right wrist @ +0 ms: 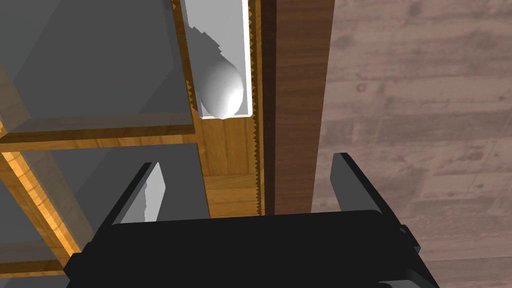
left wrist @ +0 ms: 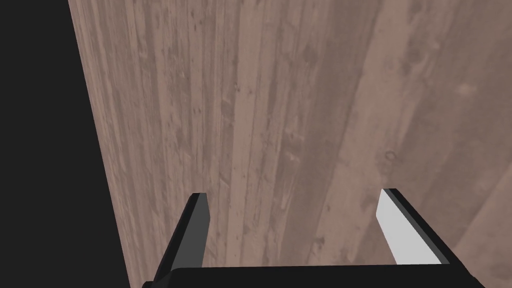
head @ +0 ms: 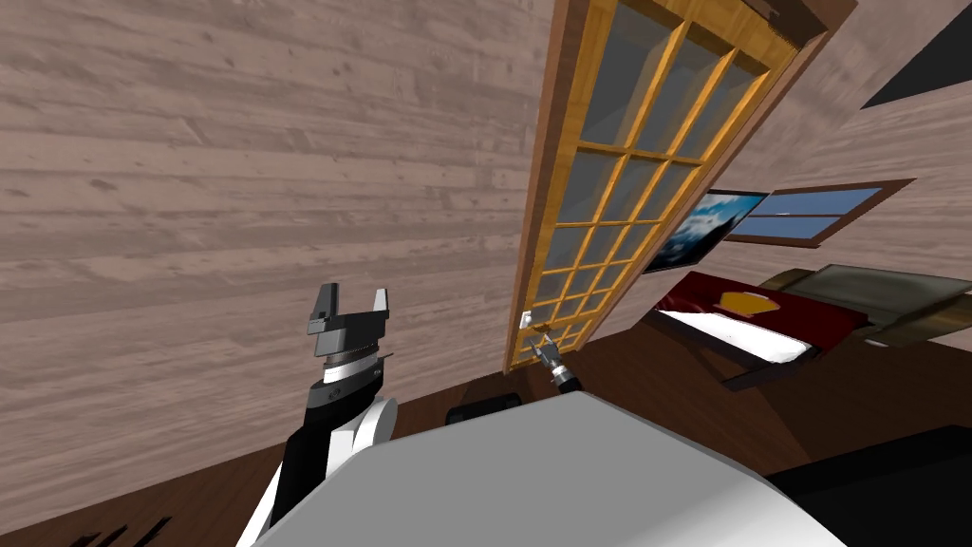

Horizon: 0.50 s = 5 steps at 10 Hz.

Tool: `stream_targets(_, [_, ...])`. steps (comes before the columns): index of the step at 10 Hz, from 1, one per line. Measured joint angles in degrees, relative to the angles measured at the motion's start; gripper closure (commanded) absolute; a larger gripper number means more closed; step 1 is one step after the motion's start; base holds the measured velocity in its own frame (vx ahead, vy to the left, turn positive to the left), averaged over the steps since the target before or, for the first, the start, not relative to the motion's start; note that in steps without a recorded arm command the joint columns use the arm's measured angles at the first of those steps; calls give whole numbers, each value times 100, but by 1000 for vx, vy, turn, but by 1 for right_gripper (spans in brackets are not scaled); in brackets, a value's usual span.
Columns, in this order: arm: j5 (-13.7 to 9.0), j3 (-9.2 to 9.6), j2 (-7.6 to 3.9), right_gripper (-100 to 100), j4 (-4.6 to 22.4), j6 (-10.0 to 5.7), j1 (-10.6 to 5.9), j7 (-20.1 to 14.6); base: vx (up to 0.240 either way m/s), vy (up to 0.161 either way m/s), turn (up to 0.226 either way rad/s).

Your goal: Pull the door open

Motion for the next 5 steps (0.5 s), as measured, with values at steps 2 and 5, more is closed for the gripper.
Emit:
stream_targets(2, [-7, -7, -46, -100, -17, -19, 28, -21, -4, 2, 86])
stream_targets(5, [-99, -128, -121, -100, 39, -97, 104, -53, 204, 37, 127])
